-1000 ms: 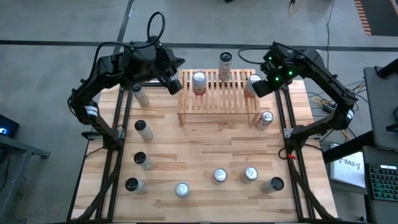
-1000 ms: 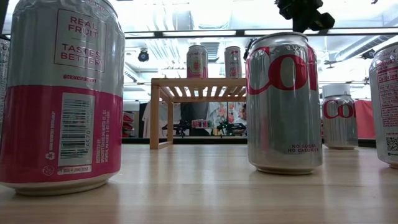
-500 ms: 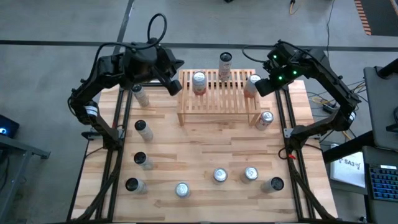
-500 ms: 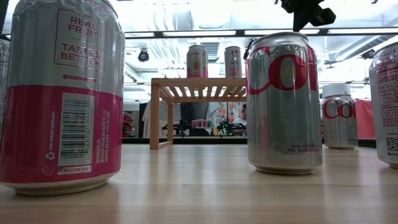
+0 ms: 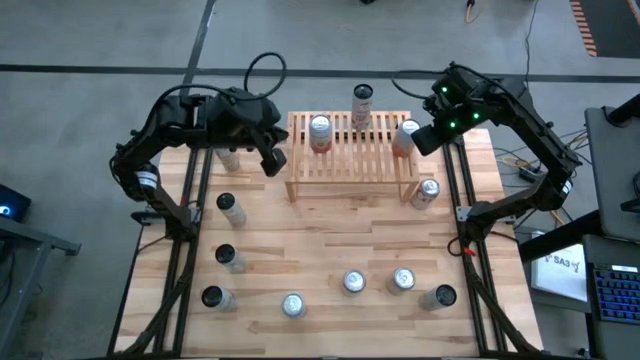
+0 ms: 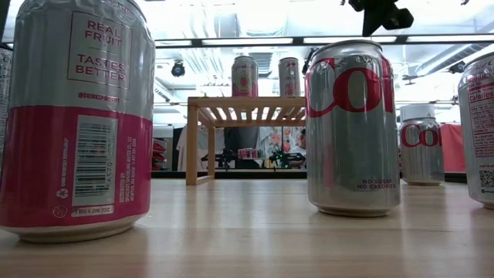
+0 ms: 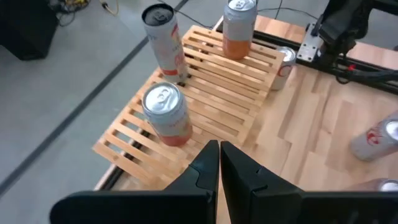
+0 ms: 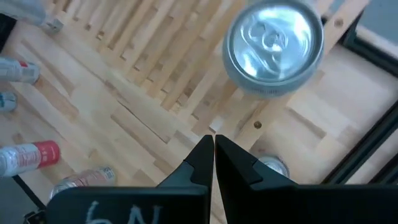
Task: Place canned beverage on shelf
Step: Put the orange and white soda can on the shelf
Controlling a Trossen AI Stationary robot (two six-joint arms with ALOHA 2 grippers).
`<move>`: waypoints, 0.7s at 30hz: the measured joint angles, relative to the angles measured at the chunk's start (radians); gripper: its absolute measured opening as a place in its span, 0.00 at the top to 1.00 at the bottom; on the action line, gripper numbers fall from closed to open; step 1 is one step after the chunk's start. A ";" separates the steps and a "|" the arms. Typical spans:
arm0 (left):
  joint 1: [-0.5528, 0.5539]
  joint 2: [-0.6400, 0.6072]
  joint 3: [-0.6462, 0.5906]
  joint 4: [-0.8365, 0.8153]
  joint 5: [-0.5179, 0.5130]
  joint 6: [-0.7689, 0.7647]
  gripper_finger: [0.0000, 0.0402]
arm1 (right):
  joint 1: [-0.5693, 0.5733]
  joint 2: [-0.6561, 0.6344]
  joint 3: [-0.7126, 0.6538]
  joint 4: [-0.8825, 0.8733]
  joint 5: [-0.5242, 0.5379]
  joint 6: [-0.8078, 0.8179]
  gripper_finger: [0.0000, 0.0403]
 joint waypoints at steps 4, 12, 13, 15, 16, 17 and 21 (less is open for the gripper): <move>-0.013 0.001 0.000 -0.005 0.000 -0.033 1.00 | 0.000 -0.001 0.047 0.073 0.126 -0.038 0.98; -0.025 0.001 0.000 -0.005 0.000 -0.105 1.00 | -0.053 0.010 0.076 0.269 0.462 -0.257 0.98; -0.025 0.001 0.000 -0.005 0.000 -0.111 1.00 | -0.073 0.019 0.072 0.271 0.445 -0.295 0.98; -0.030 0.001 0.000 -0.005 0.000 -0.123 1.00 | -0.113 0.037 0.056 0.277 0.378 -0.363 0.98; -0.033 0.001 0.000 -0.005 0.000 -0.125 1.00 | -0.132 0.043 0.041 0.294 0.328 -0.384 0.98; -0.037 0.001 0.000 -0.005 0.000 -0.127 1.00 | -0.151 0.045 0.024 0.321 0.269 -0.403 0.98; -0.064 0.001 0.000 -0.005 0.000 -0.132 1.00 | -0.221 0.023 -0.052 0.430 0.134 -0.450 0.98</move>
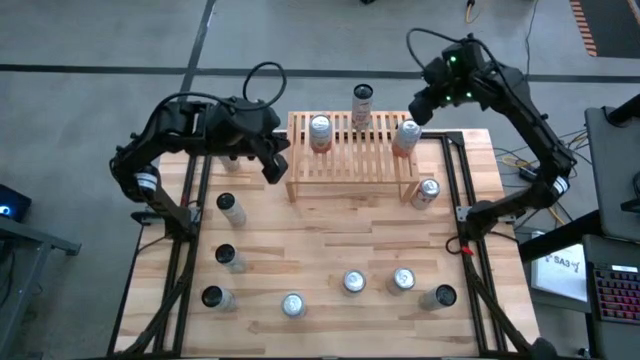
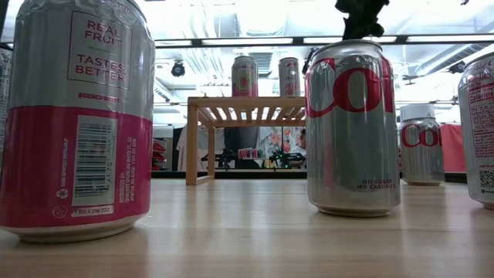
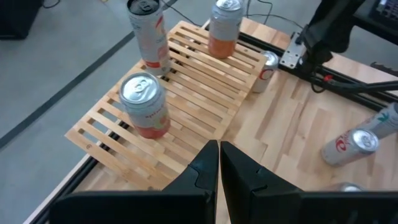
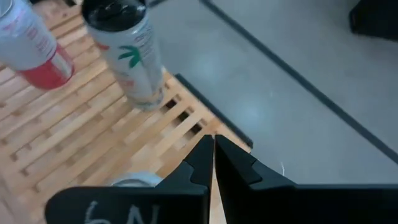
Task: Place canned beverage on shelf
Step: Put the orange and white soda can on the shelf
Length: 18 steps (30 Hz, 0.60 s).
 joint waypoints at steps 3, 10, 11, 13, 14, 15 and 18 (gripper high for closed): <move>-0.023 0.000 0.000 0.000 -0.001 -0.013 1.00 | -0.048 -0.030 -0.046 0.045 -0.082 -0.037 0.98; -0.045 0.000 0.000 0.001 -0.006 -0.054 1.00 | -0.149 -0.106 -0.233 0.186 -0.379 -0.047 0.98; -0.046 0.000 0.000 0.001 -0.006 -0.058 1.00 | -0.154 -0.116 -0.265 0.211 -0.394 -0.049 0.98; -0.046 0.000 0.000 0.001 -0.008 -0.064 1.00 | -0.157 -0.134 -0.326 0.268 -0.434 -0.050 0.98; -0.046 0.000 0.000 0.001 -0.008 -0.067 1.00 | -0.157 -0.142 -0.354 0.298 -0.455 -0.050 0.98; -0.046 0.000 0.000 0.001 -0.008 -0.069 1.00 | -0.159 -0.149 -0.382 0.326 -0.474 -0.051 0.98; -0.046 0.000 0.000 0.001 -0.008 -0.076 1.00 | -0.169 -0.163 -0.451 0.396 -0.487 -0.054 0.98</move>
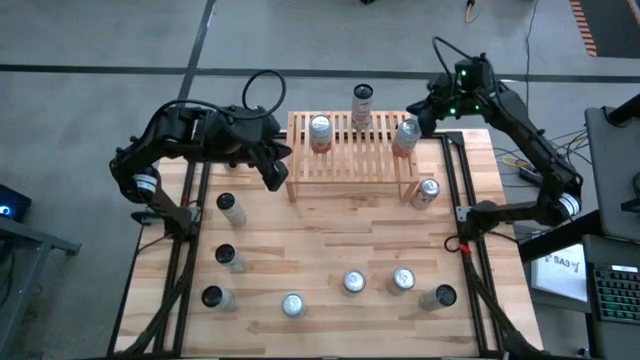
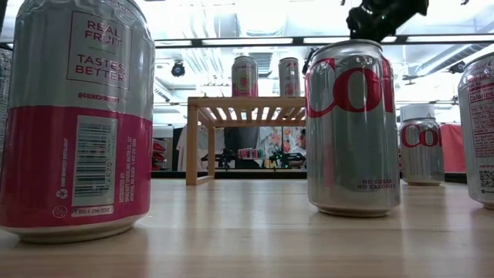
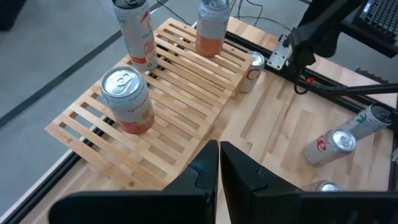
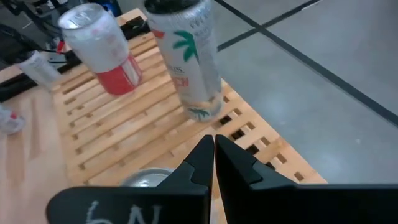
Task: Place canned beverage on shelf
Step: Put the orange and white soda can on the shelf
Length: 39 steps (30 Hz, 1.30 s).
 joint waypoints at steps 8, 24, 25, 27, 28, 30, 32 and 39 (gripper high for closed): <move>0.000 0.000 0.000 0.000 0.000 0.000 1.00 | -0.043 0.003 -0.064 0.037 -0.177 -0.004 0.98; 0.000 0.000 0.000 0.000 -0.022 0.008 1.00 | -0.043 -0.047 -0.049 -0.071 -0.180 -0.058 0.98; 0.000 0.000 0.000 0.000 -0.027 0.008 1.00 | -0.043 -0.051 -0.046 -0.076 -0.181 -0.057 0.98; 0.001 0.000 0.000 0.000 -0.029 0.008 1.00 | -0.043 -0.059 -0.043 -0.076 -0.181 -0.048 0.98; 0.001 0.000 0.000 0.000 -0.029 0.008 1.00 | -0.043 -0.063 -0.042 -0.076 -0.181 -0.046 0.98; 0.000 0.000 0.000 0.000 -0.029 0.008 1.00 | -0.043 -0.069 -0.042 -0.077 -0.181 -0.045 0.98; 0.001 0.000 0.000 0.001 -0.029 0.008 1.00 | -0.043 -0.071 -0.042 -0.079 -0.181 -0.044 0.98; 0.000 0.008 0.000 0.003 -0.030 0.008 1.00 | -0.043 -0.058 -0.058 -0.087 -0.181 -0.054 0.98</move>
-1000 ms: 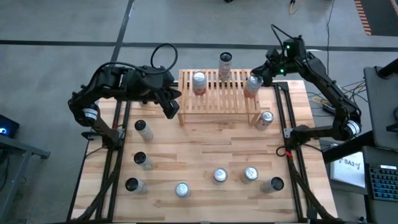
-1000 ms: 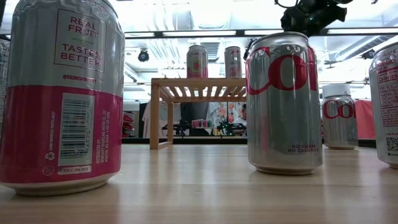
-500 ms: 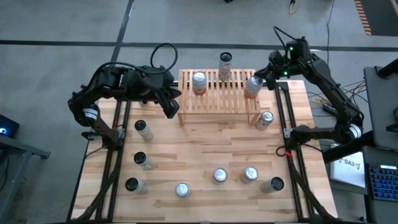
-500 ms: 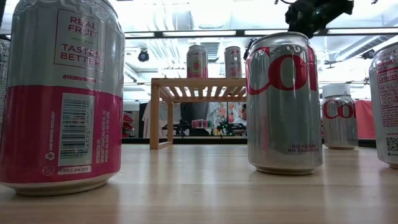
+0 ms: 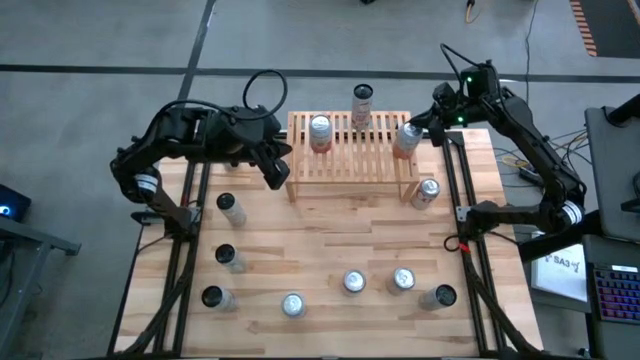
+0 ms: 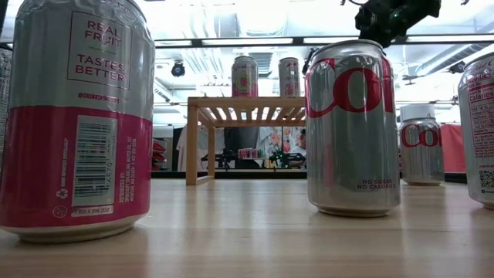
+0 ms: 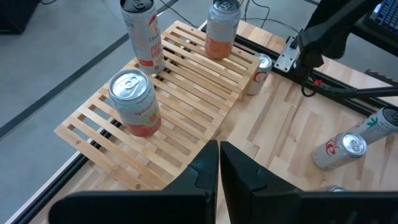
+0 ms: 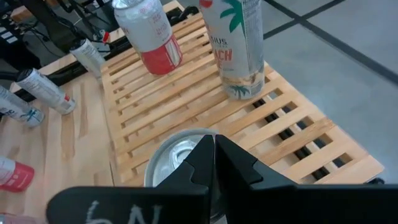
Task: Place canned beverage on shelf
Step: Put the orange and white soda can on the shelf
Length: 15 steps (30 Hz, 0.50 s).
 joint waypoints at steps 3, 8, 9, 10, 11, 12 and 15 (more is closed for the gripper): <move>0.000 0.004 0.000 0.001 0.000 0.000 1.00 | 0.000 0.002 -0.001 -0.013 -0.026 -0.008 0.98; 0.000 0.006 0.000 0.003 0.000 0.008 1.00 | 0.000 -0.005 -0.001 -0.016 -0.047 -0.010 0.98; 0.000 0.006 0.000 0.004 0.000 0.008 1.00 | 0.000 -0.006 -0.001 -0.019 -0.051 -0.010 0.98; 0.000 0.006 0.000 0.004 0.000 0.008 1.00 | 0.000 -0.006 -0.001 -0.024 -0.055 -0.011 0.98; 0.000 0.006 0.000 0.004 0.000 0.008 1.00 | 0.000 -0.006 -0.001 -0.029 -0.062 -0.015 0.98; 0.000 0.006 0.000 0.004 0.000 0.008 1.00 | 0.000 -0.005 -0.001 -0.036 -0.071 -0.020 0.98; 0.000 0.006 0.000 0.004 0.000 0.008 1.00 | 0.000 -0.005 -0.001 -0.050 -0.078 -0.026 0.98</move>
